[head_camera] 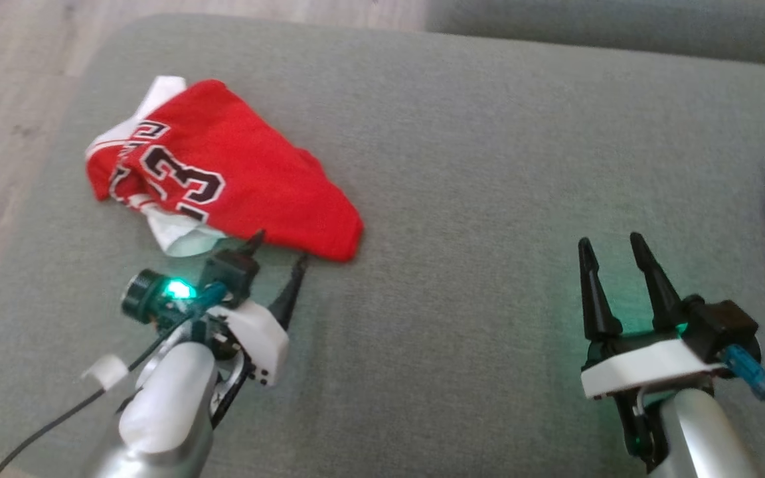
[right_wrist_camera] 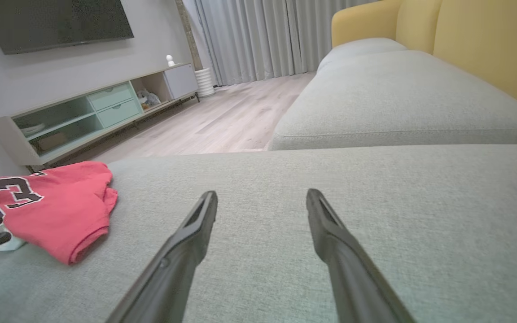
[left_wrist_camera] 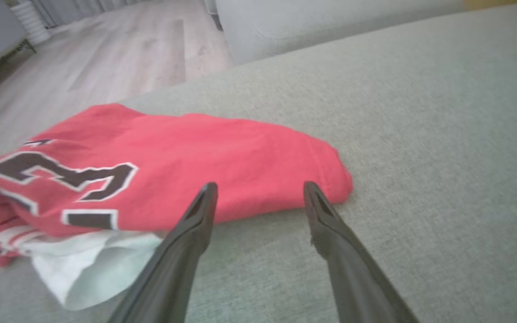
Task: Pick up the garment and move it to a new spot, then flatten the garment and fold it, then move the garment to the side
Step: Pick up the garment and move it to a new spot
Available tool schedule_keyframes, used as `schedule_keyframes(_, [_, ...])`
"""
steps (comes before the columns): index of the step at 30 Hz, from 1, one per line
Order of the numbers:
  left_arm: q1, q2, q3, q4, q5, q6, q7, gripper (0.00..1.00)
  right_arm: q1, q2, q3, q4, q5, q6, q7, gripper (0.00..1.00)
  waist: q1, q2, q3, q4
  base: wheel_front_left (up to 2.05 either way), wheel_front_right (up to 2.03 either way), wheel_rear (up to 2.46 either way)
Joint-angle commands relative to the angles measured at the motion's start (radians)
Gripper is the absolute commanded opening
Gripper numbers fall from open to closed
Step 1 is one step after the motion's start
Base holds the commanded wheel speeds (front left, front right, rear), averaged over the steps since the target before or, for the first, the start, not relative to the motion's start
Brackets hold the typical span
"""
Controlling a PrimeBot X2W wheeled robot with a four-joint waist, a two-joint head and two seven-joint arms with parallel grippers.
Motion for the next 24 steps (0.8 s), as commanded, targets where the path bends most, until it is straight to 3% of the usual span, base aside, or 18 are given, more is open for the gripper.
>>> schedule_keyframes(1, [-0.062,0.039,-0.014,-0.018,-0.026,0.001,0.009,1.00,-0.036,-0.004,0.024,-0.031,-0.007,-0.001,-0.011,1.00,-0.0002,0.0000,0.025,-0.028,0.00,0.00,0.00])
schedule_keyframes(8, [-0.163,0.106,-0.171,0.040,-0.115,0.001,0.021,1.00,-0.063,-0.004,0.031,-0.033,-0.005,-0.001,-0.011,1.00,-0.0002,0.0000,0.064,-0.078,0.00,0.00,0.00])
schedule_keyframes(18, [-0.232,0.108,-0.248,0.193,-0.206,0.001,0.103,1.00,-0.078,-0.004,0.031,-0.036,-0.008,-0.001,-0.011,1.00,-0.0002,0.0000,0.089,-0.122,0.00,0.00,0.00])
schedule_keyframes(19, [-0.234,0.108,-0.255,0.207,-0.220,0.001,0.117,0.87,-0.079,-0.004,0.031,-0.036,-0.007,-0.001,-0.011,1.00,-0.0002,0.0000,0.089,-0.126,0.00,0.00,0.00])
schedule_keyframes(20, [-0.236,0.109,-0.263,0.216,-0.230,0.001,0.122,0.26,-0.080,-0.004,0.031,-0.036,-0.007,-0.001,-0.011,1.00,-0.0002,0.0000,0.087,-0.128,0.00,0.00,0.00])
schedule_keyframes(21, [-0.238,0.111,-0.268,0.221,-0.239,0.001,0.118,0.00,-0.080,-0.004,0.030,-0.035,-0.006,-0.001,-0.011,1.00,-0.0002,0.0000,0.085,-0.131,0.00,0.00,0.00])
schedule_keyframes(24, [-0.251,0.118,-0.267,0.221,-0.250,0.001,0.063,0.00,-0.076,-0.004,0.028,-0.031,-0.004,-0.001,-0.011,1.00,-0.0002,0.0000,0.070,-0.133,0.00,0.00,0.00])
